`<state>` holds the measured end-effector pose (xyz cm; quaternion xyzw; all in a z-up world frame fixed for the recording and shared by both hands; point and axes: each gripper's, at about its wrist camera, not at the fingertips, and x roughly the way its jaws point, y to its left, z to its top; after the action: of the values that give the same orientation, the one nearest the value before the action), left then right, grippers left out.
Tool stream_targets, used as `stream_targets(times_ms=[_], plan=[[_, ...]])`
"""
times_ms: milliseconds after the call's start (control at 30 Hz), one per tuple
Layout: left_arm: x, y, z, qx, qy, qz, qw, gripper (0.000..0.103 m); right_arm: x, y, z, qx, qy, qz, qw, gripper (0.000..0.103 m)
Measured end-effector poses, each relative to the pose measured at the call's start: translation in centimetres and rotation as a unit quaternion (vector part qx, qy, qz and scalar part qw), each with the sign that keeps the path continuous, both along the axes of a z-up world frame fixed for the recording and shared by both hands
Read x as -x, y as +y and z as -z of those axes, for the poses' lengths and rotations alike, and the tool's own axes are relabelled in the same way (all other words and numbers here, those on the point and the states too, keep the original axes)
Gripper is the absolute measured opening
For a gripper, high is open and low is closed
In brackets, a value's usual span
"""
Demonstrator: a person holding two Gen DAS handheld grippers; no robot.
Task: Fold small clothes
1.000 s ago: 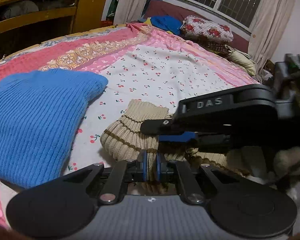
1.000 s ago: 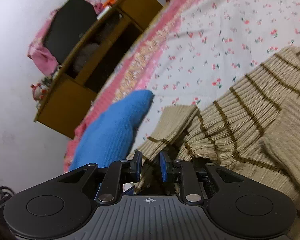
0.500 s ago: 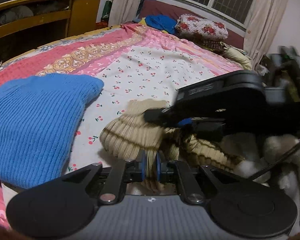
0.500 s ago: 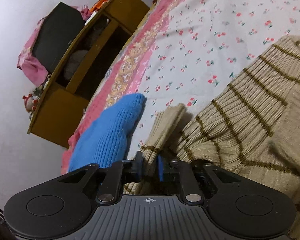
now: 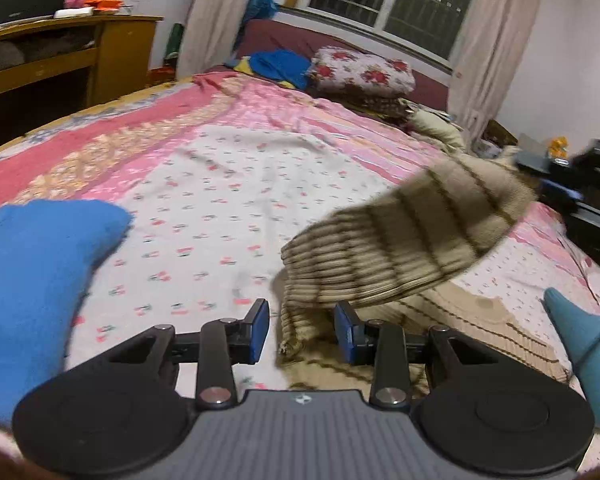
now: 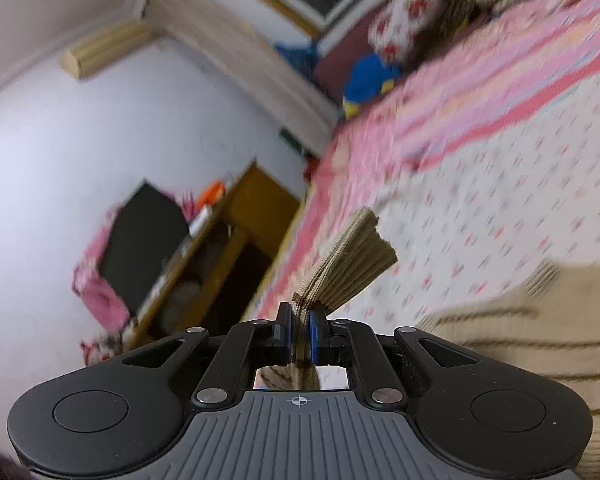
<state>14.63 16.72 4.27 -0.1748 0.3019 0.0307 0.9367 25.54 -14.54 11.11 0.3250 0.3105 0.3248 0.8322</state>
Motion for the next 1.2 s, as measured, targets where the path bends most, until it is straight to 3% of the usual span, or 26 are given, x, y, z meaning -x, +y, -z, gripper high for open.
stream_targets(times_ms=[233, 367, 567, 733, 1000, 1133, 1200], plan=[[-3.5, -3.8, 1.0, -0.026, 0.018, 0.038, 0.9988, 0.041, 3.3, -8.4, 1.0, -0.013, 0.005, 0.088, 0.996, 0.009], [-5.6, -5.4, 2.8, -0.042, 0.044, 0.044, 0.9971, 0.041, 5.7, -10.0, 4.4, 0.045, 0.03, 0.13, 0.99, 0.009], [-5.7, -6.4, 4.1, -0.076, 0.065, 0.053, 0.9936, 0.041, 6.9, -9.8, 9.8, 0.12, 0.078, 0.135, 0.981, 0.01], [-5.5, -6.0, 3.6, -0.071, 0.065, 0.052, 0.994, 0.042, 7.5, -10.8, 11.5, 0.108, 0.104, 0.14, 0.979, 0.013], [-5.0, -6.5, 2.8, -0.07, 0.051, 0.061, 0.9944, 0.042, 9.1, -12.5, 10.5, 0.092, 0.103, 0.151, 0.979, 0.016], [-5.4, -6.9, 3.0, -0.07, 0.056, 0.063, 0.994, 0.042, 9.1, -13.6, 11.1, 0.062, 0.126, 0.156, 0.978, 0.029], [-5.5, -7.2, 3.0, -0.074, 0.057, 0.066, 0.9934, 0.042, 8.6, -13.9, 11.4, 0.043, 0.136, 0.159, 0.977, 0.029]])
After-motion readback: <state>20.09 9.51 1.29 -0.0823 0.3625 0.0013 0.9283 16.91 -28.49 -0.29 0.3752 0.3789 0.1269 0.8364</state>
